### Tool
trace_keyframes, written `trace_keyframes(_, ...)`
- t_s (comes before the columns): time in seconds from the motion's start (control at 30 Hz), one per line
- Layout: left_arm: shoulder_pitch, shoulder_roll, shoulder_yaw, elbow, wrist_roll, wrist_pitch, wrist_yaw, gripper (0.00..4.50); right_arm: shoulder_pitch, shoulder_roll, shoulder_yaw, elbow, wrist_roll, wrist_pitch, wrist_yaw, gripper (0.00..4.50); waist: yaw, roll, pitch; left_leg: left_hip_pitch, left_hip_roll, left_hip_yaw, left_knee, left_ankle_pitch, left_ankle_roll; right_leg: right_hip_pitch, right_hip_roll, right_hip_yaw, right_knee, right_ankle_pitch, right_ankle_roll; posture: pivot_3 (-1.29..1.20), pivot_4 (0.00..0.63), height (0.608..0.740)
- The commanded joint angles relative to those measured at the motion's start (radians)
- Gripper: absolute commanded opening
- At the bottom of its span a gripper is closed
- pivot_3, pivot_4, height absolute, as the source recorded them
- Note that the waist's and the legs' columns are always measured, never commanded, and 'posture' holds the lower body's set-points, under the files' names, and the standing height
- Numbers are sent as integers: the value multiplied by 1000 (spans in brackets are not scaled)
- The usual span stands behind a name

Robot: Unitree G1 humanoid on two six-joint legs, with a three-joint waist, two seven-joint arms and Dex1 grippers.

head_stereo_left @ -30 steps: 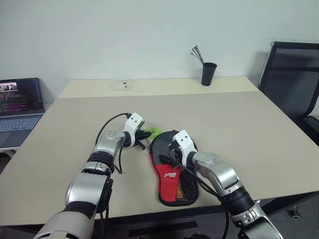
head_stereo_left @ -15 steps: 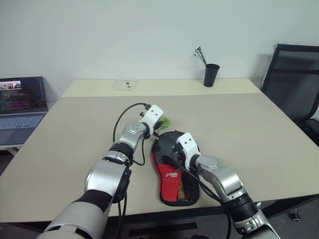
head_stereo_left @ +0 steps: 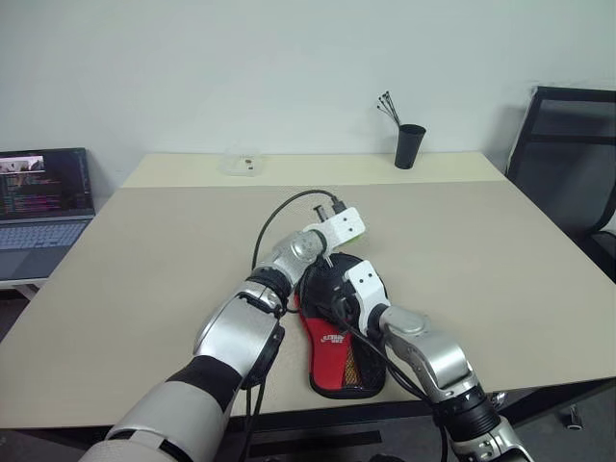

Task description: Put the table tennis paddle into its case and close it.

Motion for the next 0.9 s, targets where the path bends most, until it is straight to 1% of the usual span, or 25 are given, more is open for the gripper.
trace_keyframes(0.03, -76, -36, -18, -28, 27, -61, 41, 17, 66, 3, 39, 67, -4, 98, 4, 4500, 0, 0, 0, 0, 0, 0, 0, 0, 0, 0, 0, 0, 0, 0, 0, 0, 150, 740)
trace_keyframes(0.4, -64, -157, -61, -33, 59, -172, -30, 17, 72, 6, 37, 57, -3, 105, 6, 4500, 0, 0, 0, -1, 0, 0, -1, 0, 0, 0, 0, 0, -1, 0, 0, 0, 150, 740)
trace_keyframes(0.53, -48, -168, -66, -33, 62, -182, -53, 17, 70, 6, 35, 61, -4, 100, 8, 4500, -1, 0, 0, 0, 0, 0, -1, 0, 0, 0, 0, 0, -1, 0, 0, 0, 150, 740)
trace_keyframes(0.63, -26, -165, -57, -29, 49, -159, -119, 17, 67, 3, 34, 65, -6, 96, 9, 4500, -1, 1, 0, 0, 0, 0, -1, 0, 0, 0, 0, 0, -1, 0, 0, 0, 150, 740)
trace_keyframes(0.73, -18, -159, -31, -28, 22, -130, -166, 924, 63, 2, 34, 68, -7, 94, 11, 4500, -1, 1, -1, 0, 0, 0, -1, 0, 0, 0, 0, 0, -2, 0, 0, 0, 150, 740)
trace_keyframes(0.9, -15, -137, -19, -30, 19, -115, -160, 2684, 50, 2, 37, 80, -9, 86, 16, 4500, -2, 1, -1, 0, 0, 0, -1, 0, 0, 0, 0, 0, -1, 0, 0, 0, 150, 740)
